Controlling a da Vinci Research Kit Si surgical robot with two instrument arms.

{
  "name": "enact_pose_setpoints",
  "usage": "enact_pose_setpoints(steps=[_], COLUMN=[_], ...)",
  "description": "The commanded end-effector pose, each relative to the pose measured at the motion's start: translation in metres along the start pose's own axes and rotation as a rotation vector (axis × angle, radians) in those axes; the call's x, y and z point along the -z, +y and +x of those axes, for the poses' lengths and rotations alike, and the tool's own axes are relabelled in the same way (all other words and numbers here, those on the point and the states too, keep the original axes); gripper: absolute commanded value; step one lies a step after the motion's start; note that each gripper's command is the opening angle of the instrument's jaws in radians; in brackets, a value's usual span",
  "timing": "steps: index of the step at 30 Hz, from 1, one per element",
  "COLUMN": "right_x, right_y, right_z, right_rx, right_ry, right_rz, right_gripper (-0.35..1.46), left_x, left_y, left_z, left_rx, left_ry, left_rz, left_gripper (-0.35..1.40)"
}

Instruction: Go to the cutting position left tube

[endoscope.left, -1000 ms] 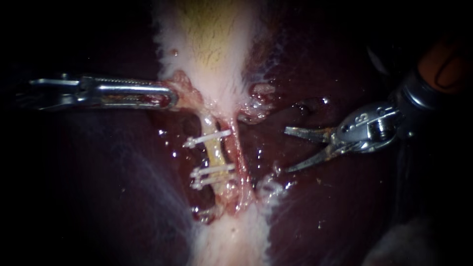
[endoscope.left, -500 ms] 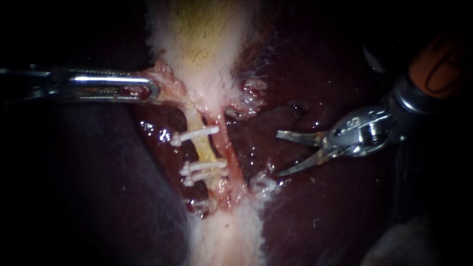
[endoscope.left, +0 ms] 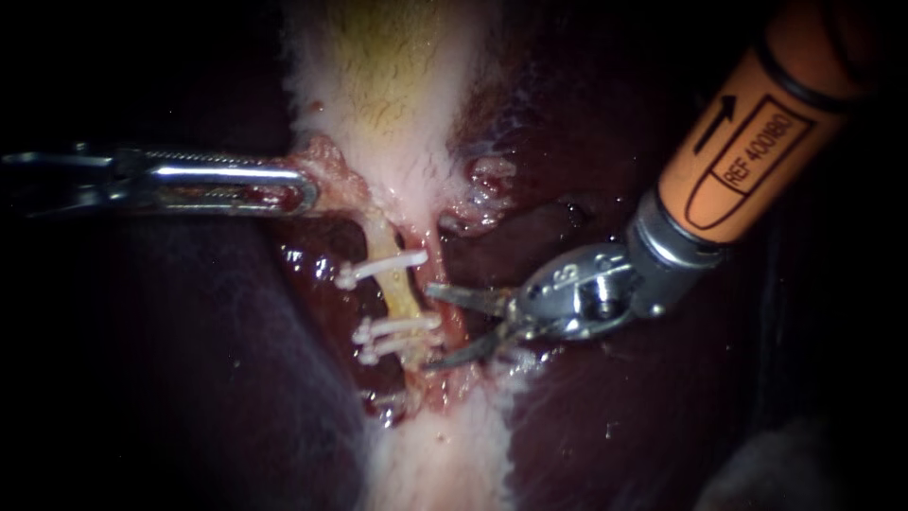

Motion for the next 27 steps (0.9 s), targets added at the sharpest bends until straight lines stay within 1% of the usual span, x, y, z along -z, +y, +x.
enact_pose_setpoints(steps=[1, 5, 10, 15, 19, 22, 24, 25, 27], right_x=[-0.0003, -0.0013, -0.0024, -0.0036, -0.0047, -0.0059, -0.0067, -0.0072, -0.0079], right_y=[0.0002, 0.0011, 0.0025, 0.004, 0.0049, 0.0052, 0.0051, 0.0049, 0.0047], right_z=[-0.0002, -0.001, -0.0021, -0.0027, -0.0022, -0.0015, -0.0011, -0.0009, -0.0006], right_rx=[-0.004, -0.012, -0.019, -0.024, -0.028, -0.031, -0.042, -0.043, -0.059], right_ry=[-0.002, -0.003, -0.001, -0.005, -0.008, 0.0, 0.018, 0.029, 0.044], right_rz=[0.005, -0.001, -0.007, -0.013, -0.019, -0.007, 0.024, 0.058, 0.083], right_gripper=[1.45, 1.45, 1.45, 1.45, 1.45, 1.45, 1.45, 1.45, 1.43], left_x=[0.0001, 0.0001, 0.0001, 0.0001, 0.0, 0.0, -0.0001, -0.0001, -0.0001], left_y=[0.0001, 0.0003, 0.0003, 0.0005, 0.0005, 0.0005, 0.0005, 0.0005, 0.0005], left_z=[0.0001, 0.0001, 0.0001, 0.0001, 0.0001, 0.0, 0.0, 0.0, 0.0], left_rx=[0.0, 0.0, 0.0, 0.0, 0.0, -0.001, -0.001, -0.001, -0.001], left_ry=[0.0, -0.001, -0.001, -0.001, -0.001, -0.001, -0.001, -0.001, 0.0], left_rz=[0.0, -0.003, -0.003, -0.003, -0.003, -0.002, -0.002, -0.002, -0.002], left_gripper=[-0.35, -0.35, -0.35, -0.35, -0.35, -0.35, -0.35, -0.35, -0.35])
